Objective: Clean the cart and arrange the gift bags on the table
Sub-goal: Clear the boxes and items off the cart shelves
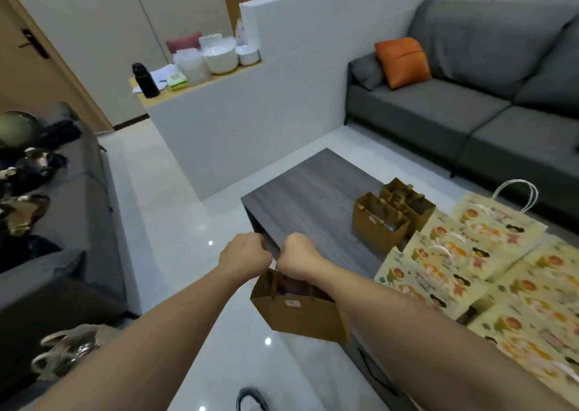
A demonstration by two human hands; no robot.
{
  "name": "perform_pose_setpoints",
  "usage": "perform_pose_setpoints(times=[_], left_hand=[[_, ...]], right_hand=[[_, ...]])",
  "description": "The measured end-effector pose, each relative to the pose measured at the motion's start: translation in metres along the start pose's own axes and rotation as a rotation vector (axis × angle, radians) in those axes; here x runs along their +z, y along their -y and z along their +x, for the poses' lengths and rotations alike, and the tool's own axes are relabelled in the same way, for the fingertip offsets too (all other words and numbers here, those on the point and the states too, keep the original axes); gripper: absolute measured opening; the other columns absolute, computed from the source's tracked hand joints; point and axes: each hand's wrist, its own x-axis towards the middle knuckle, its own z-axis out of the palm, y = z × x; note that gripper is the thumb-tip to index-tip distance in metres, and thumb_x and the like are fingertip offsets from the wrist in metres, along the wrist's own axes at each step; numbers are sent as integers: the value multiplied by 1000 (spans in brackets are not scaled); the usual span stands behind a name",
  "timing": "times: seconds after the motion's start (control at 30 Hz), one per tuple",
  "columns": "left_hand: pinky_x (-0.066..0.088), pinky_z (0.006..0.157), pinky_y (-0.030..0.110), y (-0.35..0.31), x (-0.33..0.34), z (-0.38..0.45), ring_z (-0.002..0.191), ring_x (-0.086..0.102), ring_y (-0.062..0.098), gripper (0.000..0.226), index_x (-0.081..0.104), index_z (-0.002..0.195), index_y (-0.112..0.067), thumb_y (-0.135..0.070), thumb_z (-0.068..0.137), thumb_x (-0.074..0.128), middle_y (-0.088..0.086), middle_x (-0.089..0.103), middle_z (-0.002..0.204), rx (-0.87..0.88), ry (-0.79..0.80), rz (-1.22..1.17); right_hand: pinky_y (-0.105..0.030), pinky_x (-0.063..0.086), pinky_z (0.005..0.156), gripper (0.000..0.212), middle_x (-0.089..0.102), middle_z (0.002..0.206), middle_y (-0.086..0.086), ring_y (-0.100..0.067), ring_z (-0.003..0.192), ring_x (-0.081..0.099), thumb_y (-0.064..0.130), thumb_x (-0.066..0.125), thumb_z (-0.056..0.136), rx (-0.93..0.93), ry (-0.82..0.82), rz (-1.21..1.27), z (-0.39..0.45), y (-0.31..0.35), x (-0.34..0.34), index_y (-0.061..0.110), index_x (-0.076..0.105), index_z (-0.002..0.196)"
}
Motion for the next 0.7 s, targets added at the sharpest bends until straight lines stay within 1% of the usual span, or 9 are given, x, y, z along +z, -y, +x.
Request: perform_pose_setpoints(times=[0.07, 0.17, 0.2, 0.27, 0.33, 0.4, 0.47, 0.53, 0.7], left_hand=[[58, 73, 31, -13, 2, 29, 82, 63, 18, 10, 66, 96, -18, -26, 92, 61, 1, 66, 93, 46, 35, -4], [60, 72, 35, -32, 8, 80, 79, 64, 20, 12, 67, 84, -15, -24, 90, 61, 5, 66, 86, 119, 83, -53], [59, 71, 35, -38, 11, 97, 78, 64, 20, 13, 66, 81, -15, -23, 90, 61, 5, 66, 84, 138, 103, -70], [57, 68, 33, -47, 17, 126, 75, 63, 17, 14, 66, 80, -15, -22, 91, 61, 4, 65, 81, 181, 152, -86], [50, 60, 26, -53, 23, 153, 75, 59, 12, 11, 65, 84, -17, -23, 93, 61, 1, 66, 86, 248, 219, -80], [47, 63, 23, -58, 27, 177, 80, 59, 11, 7, 66, 93, -20, -25, 94, 62, 0, 66, 93, 305, 291, -78], [53, 73, 29, -62, 30, 201, 87, 61, 15, 11, 68, 100, -19, -26, 95, 61, 1, 66, 96, 342, 346, -79], [56, 79, 32, -66, 31, 222, 90, 62, 16, 13, 68, 103, -17, -23, 95, 60, 2, 66, 99, 387, 392, -73], [49, 74, 28, -84, 39, 264, 85, 58, 11, 15, 66, 107, -18, -26, 98, 59, 0, 63, 98, 460, 460, -64]], right_hand=[[-31, 39, 50, 18, 56, 71, -7, -25, 63, 54, 15, 66, 88, 67, -31, 19, 15, -14, -5, 10, 57, 73], [-31, 32, 47, 30, 45, 65, -7, -24, 60, 45, 5, 60, 88, 157, -60, 57, 38, -32, -16, 13, 43, 64], [-31, 31, 46, 32, 45, 64, -7, -24, 60, 46, 3, 60, 87, 194, -77, 63, 46, -36, -21, 13, 42, 63], [-31, 37, 47, 25, 53, 67, -8, -25, 64, 54, 3, 61, 86, 277, -118, 59, 64, -42, -30, 12, 51, 65], [-34, 50, 51, 13, 62, 75, -9, -25, 72, 62, 3, 63, 84, 354, -161, 97, 84, -45, -37, 10, 62, 72], [-39, 59, 63, 8, 67, 82, -9, -25, 78, 65, 4, 66, 82, 422, -197, 140, 103, -48, -43, 11, 69, 82], [-42, 61, 72, 9, 69, 87, -9, -25, 82, 66, 6, 69, 81, 479, -239, 161, 118, -52, -48, 11, 70, 88], [-43, 61, 75, 9, 68, 90, -8, -24, 84, 66, 9, 70, 82, 544, -291, 188, 133, -60, -51, 12, 70, 91], [-36, 55, 70, 12, 66, 93, -4, -22, 86, 63, 13, 69, 86, 657, -304, 194, 170, -84, -63, 15, 69, 97]])
